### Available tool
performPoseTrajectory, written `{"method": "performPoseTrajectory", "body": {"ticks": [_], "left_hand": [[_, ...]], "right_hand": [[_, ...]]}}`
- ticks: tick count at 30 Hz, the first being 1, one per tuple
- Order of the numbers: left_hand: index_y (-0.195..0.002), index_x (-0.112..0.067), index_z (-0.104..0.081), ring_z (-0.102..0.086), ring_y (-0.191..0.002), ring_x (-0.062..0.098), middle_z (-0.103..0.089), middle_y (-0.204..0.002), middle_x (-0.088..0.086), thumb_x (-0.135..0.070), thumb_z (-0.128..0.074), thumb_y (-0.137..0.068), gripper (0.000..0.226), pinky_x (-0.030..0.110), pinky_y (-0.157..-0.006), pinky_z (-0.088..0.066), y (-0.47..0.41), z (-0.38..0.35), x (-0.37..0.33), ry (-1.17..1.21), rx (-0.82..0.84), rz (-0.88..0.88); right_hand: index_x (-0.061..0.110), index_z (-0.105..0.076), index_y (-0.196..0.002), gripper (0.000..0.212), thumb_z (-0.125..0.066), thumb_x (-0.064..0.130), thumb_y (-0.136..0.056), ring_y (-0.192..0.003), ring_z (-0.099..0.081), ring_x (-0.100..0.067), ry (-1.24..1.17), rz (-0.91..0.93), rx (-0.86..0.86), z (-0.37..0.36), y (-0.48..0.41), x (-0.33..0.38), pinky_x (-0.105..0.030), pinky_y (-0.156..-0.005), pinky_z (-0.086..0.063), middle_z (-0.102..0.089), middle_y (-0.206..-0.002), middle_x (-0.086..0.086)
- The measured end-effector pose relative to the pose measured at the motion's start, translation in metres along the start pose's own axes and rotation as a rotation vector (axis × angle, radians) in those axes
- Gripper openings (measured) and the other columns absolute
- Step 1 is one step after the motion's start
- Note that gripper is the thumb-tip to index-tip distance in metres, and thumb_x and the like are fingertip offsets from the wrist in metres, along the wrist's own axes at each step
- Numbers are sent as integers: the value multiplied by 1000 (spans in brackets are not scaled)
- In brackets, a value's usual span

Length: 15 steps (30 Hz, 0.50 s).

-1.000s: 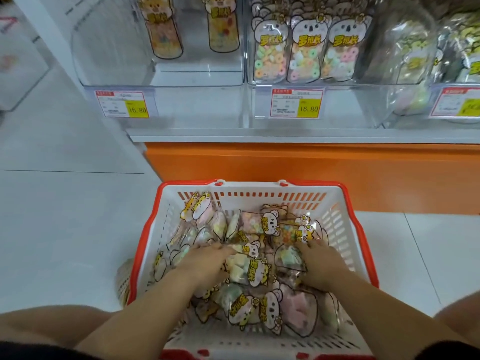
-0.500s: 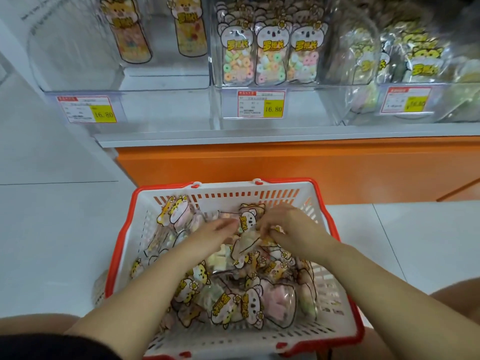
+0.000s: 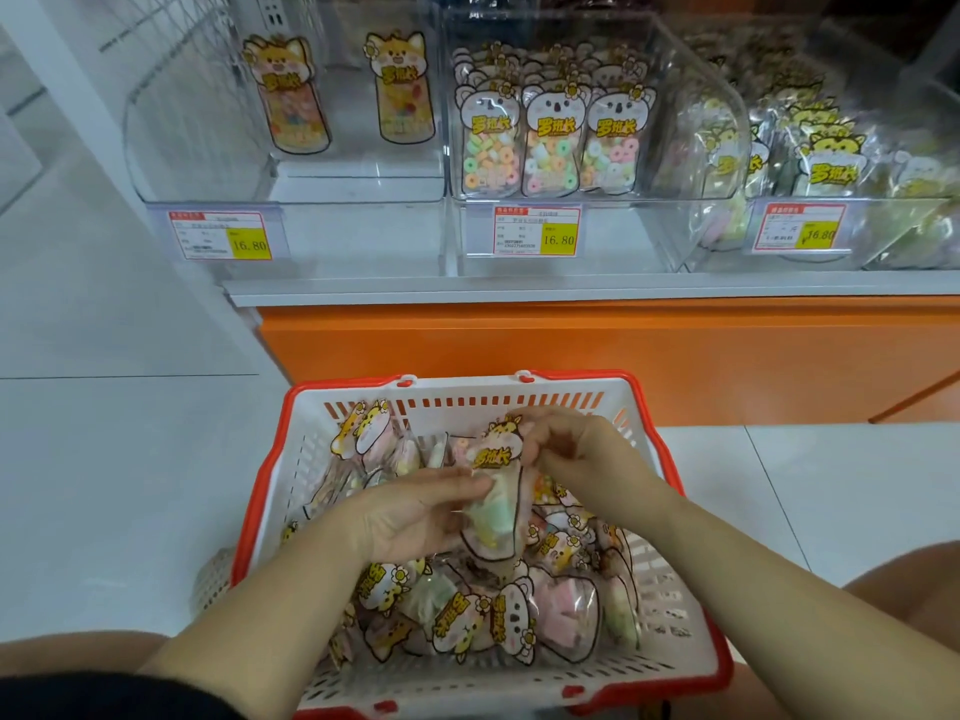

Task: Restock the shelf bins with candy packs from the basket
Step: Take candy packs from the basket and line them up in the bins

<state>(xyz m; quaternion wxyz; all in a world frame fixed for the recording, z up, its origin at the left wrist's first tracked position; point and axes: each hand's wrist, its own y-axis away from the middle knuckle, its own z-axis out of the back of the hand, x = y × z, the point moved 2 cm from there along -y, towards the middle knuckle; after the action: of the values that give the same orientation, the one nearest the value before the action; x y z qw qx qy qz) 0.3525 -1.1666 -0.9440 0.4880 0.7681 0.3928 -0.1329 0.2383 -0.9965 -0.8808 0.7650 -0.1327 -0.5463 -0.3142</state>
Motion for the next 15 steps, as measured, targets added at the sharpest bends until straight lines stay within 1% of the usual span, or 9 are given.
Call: {"method": "performPoseTrajectory", "body": {"ticks": [1,2,4,6,8,10,12,14,15], "left_hand": [[-130,-1,-59,-58,-109,29,-67,-117,11,-27,-89,-75,68,40,-101,-45,-1,-2,-3,25,-29,-18],[-132,-2,-59,-57,-111,28,-68,-118,11,-25,-86,-76,66,42,-102,-44,-1,-3,-7,17,-78,-31],[-129,-8,-57,-60,-106,22,-71,-113,5,-24,-80,-80,57,33,-88,-47,2,1,-14,-108,-227,-40],[-122,-9,-59,-60,-101,19,-67,-109,4,-27,-77,-85,44,28,-78,-48,6,9,-16,-292,-377,-44],[-107,-12,-63,-60,-93,18,-65,-101,3,-32,-76,-88,31,25,-69,-47,10,14,-16,-408,-490,-70],[-89,-20,-60,-59,-85,15,-59,-85,-4,-36,-73,-91,21,21,-58,-43,15,11,-19,-500,-567,-131],[-85,-27,-55,-63,-92,15,-60,-89,-10,-41,-69,-92,21,23,-66,-47,17,7,-20,-572,-617,-180],[-103,-29,-56,-63,-106,19,-64,-107,-7,-52,-62,-94,25,31,-85,-49,20,4,-20,-643,-661,-206],[-117,-27,-57,-62,-112,20,-64,-121,-4,-57,-56,-94,38,34,-93,-49,21,3,-20,-668,-682,-194]], "right_hand": [[34,-69,-73,40,-61,-1,-92,-113,-58,10,-27,-26,-27,3,-1,-4,-25,-101,-48,-64,-120,14],[31,-70,-80,33,-62,2,-93,-108,-62,6,-43,-58,-63,6,-1,-9,-26,-98,-51,-67,-118,12],[28,-66,-107,24,-62,8,-95,-100,-67,-5,75,-174,-54,12,3,-36,-25,-88,-56,-67,-118,6],[25,-47,-136,45,-64,17,-95,-101,-63,-11,312,-389,153,9,16,-75,-23,-83,-55,-61,-124,1],[20,-37,-144,64,-69,34,-90,-111,-59,-19,487,-562,371,-5,32,-107,-32,-92,-52,-56,-132,-5],[15,-45,-138,65,-73,40,-85,-111,-57,-19,599,-612,489,-25,41,-122,-32,-95,-48,-57,-130,-4],[13,-55,-125,51,-76,36,-83,-107,-56,-20,679,-608,511,-39,41,-127,-30,-89,-46,-59,-122,-4],[15,-63,-98,24,-77,29,-83,-97,-58,-19,736,-599,517,-41,37,-125,-29,-83,-47,-62,-102,-3],[18,-59,-79,18,-76,24,-82,-87,-57,-18,741,-590,523,-38,34,-121,-27,-77,-47,-59,-87,-1]]}}
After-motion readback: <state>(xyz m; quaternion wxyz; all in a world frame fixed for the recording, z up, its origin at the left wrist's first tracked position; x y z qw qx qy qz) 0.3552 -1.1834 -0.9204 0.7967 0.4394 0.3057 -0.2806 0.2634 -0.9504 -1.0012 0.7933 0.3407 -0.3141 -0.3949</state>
